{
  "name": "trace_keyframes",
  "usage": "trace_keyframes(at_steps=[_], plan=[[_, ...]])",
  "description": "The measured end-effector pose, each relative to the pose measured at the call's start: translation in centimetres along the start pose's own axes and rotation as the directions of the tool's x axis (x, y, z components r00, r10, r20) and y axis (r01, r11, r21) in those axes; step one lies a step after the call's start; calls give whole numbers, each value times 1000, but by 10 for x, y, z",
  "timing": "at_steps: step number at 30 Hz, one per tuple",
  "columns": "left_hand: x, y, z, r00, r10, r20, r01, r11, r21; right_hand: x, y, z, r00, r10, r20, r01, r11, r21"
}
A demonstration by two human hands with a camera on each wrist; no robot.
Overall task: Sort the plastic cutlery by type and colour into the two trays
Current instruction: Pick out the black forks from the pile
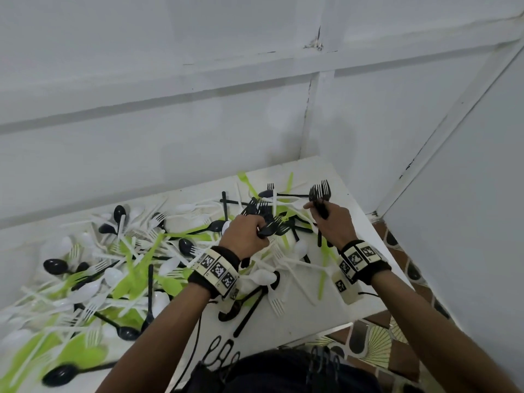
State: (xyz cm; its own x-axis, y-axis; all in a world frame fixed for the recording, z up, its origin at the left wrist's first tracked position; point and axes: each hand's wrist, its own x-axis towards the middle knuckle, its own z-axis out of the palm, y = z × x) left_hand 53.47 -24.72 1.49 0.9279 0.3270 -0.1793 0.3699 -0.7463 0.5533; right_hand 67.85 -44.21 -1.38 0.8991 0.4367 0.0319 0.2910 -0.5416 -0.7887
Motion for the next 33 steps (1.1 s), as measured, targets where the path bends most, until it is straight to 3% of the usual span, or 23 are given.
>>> trace_keyframes(at_steps=[5, 12, 15, 22, 33], plan=[[-14, -19, -25, 993, 84, 88, -57, 961, -272, 21, -1, 16, 982, -100, 157, 139, 954, -264], [-32, -43, -45, 997, 51, -60, -76, 827, -557, 23, -3, 38, 967, -103, 231, 208, 845, -494], [-32, -50, -47, 995, 33, -91, -80, 818, -570, 24, -2, 41, 974, -50, 220, 166, 819, -549], [-28, -45, -34, 998, 5, -64, -41, 825, -564, 26, -3, 40, 982, 35, 187, 71, 844, -532], [-11, -37, -20, 996, 50, -68, -76, 876, -476, 13, -27, 27, 958, -86, 275, 176, 930, -324]])
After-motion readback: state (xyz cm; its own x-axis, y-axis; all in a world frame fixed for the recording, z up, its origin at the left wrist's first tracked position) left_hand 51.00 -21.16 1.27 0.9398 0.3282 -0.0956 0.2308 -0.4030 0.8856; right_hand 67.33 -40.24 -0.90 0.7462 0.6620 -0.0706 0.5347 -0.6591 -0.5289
